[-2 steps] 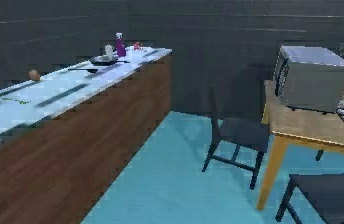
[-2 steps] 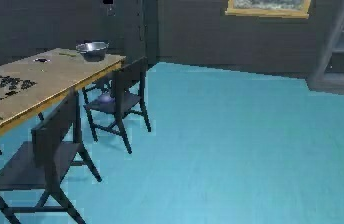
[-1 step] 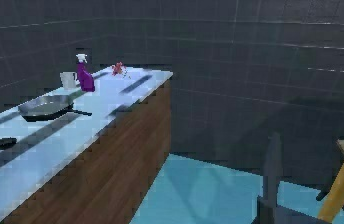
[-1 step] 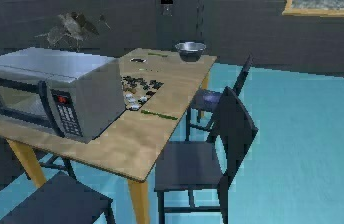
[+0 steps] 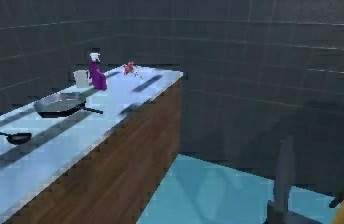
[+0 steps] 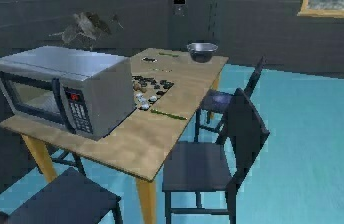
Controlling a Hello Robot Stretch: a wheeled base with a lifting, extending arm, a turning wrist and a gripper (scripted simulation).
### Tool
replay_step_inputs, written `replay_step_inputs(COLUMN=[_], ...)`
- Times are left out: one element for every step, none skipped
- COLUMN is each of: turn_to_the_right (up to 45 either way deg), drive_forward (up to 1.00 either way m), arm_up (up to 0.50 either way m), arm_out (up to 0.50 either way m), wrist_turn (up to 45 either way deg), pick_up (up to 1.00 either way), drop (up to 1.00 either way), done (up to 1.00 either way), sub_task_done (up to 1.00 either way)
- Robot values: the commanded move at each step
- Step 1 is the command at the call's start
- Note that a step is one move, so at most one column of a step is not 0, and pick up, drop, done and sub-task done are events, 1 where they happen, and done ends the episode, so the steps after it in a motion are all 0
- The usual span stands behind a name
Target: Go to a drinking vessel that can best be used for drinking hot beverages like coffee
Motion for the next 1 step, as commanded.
replay_step_inputs(turn_to_the_right=[0.0], drive_forward=[0.45], arm_up=[0.00], arm_out=[0.00], wrist_turn=[0.0], pick_up=[0.00], drop=[0.00], done=[0.00], sub_task_done=[0.00])
